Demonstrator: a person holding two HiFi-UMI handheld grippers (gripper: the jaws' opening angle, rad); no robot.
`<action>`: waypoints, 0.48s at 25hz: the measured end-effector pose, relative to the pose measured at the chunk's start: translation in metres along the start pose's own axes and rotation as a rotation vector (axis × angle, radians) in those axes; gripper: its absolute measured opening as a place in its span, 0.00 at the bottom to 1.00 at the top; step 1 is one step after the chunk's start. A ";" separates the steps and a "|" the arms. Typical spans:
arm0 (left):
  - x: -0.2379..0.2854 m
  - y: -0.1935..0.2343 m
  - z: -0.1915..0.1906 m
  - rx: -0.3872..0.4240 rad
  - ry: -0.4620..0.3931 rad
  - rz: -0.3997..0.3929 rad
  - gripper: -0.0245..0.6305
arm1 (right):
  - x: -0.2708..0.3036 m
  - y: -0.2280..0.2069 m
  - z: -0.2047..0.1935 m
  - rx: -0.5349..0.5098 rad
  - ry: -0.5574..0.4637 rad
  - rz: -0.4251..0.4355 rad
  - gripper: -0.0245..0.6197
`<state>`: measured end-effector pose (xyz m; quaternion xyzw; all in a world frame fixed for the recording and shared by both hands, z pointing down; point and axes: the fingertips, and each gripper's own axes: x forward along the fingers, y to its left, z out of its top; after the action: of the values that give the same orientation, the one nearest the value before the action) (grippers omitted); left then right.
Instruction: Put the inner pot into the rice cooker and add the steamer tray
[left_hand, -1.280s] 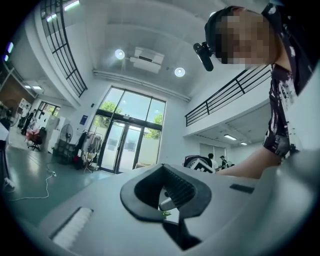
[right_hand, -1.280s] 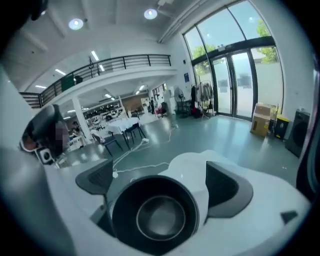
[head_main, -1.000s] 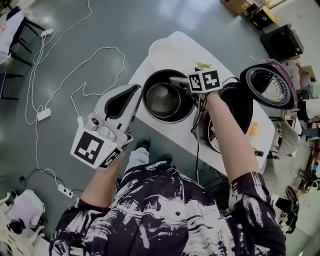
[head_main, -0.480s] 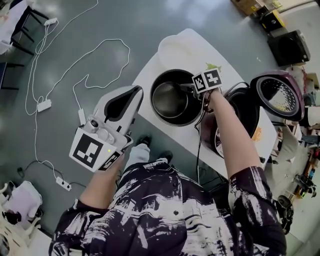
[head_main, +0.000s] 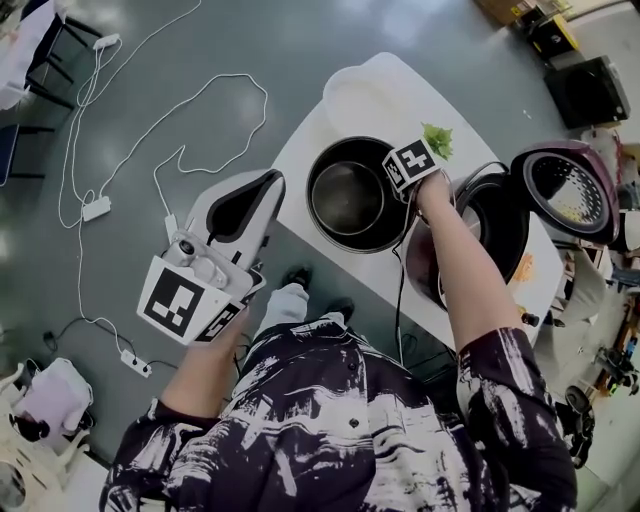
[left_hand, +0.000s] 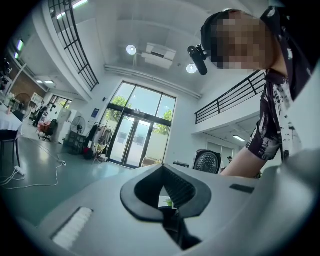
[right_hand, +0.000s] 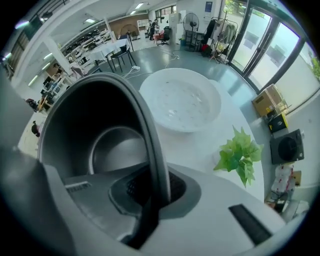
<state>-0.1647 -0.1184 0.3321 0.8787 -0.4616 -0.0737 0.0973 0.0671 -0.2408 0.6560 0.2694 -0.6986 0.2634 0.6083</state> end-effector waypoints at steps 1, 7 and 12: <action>0.001 -0.001 0.000 0.000 0.000 -0.001 0.04 | 0.000 0.000 -0.001 0.006 0.010 0.000 0.04; 0.002 -0.004 0.000 0.000 -0.004 -0.016 0.04 | -0.004 0.005 -0.007 0.088 -0.005 0.030 0.03; 0.004 -0.012 0.005 -0.002 -0.010 -0.036 0.04 | -0.022 0.007 -0.005 0.132 -0.043 0.049 0.04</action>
<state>-0.1539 -0.1154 0.3243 0.8864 -0.4460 -0.0804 0.0944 0.0684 -0.2305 0.6344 0.2974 -0.6990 0.3180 0.5673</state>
